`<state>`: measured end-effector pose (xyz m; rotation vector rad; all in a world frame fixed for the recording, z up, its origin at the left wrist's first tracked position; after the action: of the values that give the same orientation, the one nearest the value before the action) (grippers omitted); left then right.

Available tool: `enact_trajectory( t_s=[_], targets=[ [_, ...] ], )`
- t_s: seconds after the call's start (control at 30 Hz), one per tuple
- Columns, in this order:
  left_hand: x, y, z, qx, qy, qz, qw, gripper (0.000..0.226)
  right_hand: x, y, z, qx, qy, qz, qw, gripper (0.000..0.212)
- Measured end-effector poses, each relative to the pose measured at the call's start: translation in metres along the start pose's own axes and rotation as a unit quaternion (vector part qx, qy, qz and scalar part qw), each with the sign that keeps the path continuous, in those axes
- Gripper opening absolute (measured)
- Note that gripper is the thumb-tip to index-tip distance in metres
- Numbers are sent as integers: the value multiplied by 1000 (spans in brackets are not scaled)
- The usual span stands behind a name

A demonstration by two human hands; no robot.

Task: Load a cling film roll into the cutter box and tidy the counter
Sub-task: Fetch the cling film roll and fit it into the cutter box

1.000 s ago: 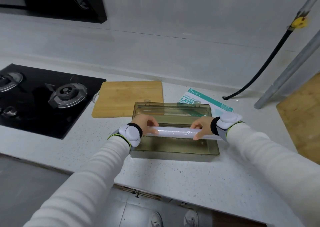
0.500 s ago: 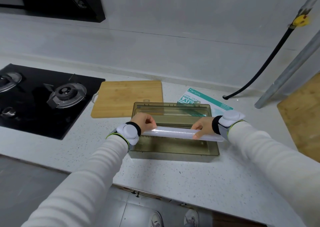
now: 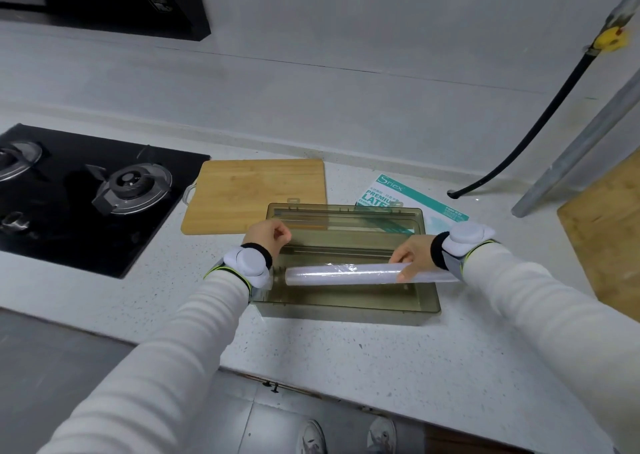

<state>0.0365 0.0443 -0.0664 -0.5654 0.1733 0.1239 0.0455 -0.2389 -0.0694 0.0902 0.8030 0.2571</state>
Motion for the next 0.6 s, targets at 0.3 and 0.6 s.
enact_trajectory(
  t_s=[0.3,0.6],
  targets=[
    [-4,28,-2,42,25,153,987,29,16,13,-4,-30,-23,11,999,44],
    [-10,48,-12,69,72,179,979,42,29,32,-5,-52,-25,21,998,45]
  ],
)
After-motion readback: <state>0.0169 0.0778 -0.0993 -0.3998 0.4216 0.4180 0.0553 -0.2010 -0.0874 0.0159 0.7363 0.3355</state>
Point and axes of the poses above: each hand's wrist, its own x-axis towards the middle knuckle, its own z-axis out of the back of the hand, y = z × x, the point moved 4 cm from there along x, towards the middle knuckle, and after that the axes turned 2 degrees about -z, right-handed, at the moved point
